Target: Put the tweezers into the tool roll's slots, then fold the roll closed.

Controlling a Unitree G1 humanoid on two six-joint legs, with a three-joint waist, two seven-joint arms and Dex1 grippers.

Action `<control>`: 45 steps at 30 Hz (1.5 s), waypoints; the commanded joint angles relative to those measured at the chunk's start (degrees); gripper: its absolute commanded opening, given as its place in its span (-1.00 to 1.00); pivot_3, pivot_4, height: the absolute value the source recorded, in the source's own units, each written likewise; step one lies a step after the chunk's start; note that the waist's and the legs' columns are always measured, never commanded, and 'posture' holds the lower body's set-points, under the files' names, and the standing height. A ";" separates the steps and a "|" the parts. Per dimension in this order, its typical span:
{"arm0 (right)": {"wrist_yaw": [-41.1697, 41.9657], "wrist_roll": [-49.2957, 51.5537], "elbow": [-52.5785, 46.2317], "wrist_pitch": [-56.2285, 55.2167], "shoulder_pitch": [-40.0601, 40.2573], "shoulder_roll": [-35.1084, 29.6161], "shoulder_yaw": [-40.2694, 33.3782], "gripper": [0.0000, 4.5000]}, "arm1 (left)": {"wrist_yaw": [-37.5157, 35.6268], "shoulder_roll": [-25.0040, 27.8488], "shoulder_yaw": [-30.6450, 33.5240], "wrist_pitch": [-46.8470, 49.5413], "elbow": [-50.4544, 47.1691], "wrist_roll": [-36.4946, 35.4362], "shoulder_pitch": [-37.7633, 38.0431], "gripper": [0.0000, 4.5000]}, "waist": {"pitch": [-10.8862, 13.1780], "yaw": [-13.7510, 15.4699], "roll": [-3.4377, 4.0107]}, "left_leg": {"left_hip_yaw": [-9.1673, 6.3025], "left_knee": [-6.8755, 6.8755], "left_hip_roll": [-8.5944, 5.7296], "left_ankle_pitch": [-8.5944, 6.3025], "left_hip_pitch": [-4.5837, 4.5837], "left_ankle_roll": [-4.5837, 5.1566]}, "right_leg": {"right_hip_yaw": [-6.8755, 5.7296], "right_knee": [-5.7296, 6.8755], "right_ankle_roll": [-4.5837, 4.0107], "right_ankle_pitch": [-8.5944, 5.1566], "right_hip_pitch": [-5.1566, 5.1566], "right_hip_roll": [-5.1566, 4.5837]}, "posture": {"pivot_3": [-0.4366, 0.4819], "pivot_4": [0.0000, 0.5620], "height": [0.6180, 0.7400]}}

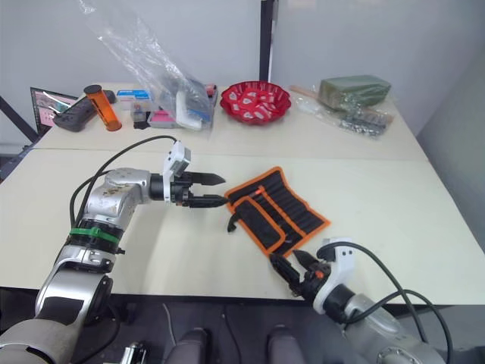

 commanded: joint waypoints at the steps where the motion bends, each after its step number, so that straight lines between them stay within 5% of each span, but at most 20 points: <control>1: -3.30 0.10 0.98 -3.36 -1.02 1.44 -1.55 1.00 | -1.72 0.30 -0.86 0.99 -3.46 -0.71 0.11 0.99 | 0.00 0.00 0.00 | 0.00 0.00 0.00 0.00 0.00 0.00 | 0.00 0.00 0.00 0.00 0.00 0.00 | -0.05 -0.47 0.91; 17: -5.46 -5.44 12.69 -11.46 -4.88 5.09 2.64 1.00 | -2.73 2.21 -2.20 -0.88 -9.03 -0.46 3.62 0.99 | 0.00 -0.16 0.01 | 0.00 -0.03 0.02 0.00 0.01 0.00 | 0.01 0.02 -0.05 0.01 -0.03 0.02 | -0.05 -0.47 0.91; 31: -4.60 2.95 13.16 -9.29 -6.59 2.88 -0.06 -0.99 | -1.94 3.81 -1.49 -0.51 -8.99 -0.41 5.05 1.00 | 0.02 -0.06 0.03 | 0.00 -0.04 0.03 0.00 -0.01 0.00 | 0.01 0.02 -0.08 0.03 -0.04 0.02 | -0.05 -0.47 0.91; 45: 0.02 14.67 16.36 4.60 -14.89 -7.82 4.72 -0.99 | -1.32 5.68 -1.00 -0.70 -8.68 -0.28 5.47 1.00 | 0.02 -0.18 0.03 | 0.00 -0.04 0.03 0.00 -0.01 0.00 | 0.01 0.02 -0.09 0.03 -0.04 0.02 | -0.05 -0.47 0.91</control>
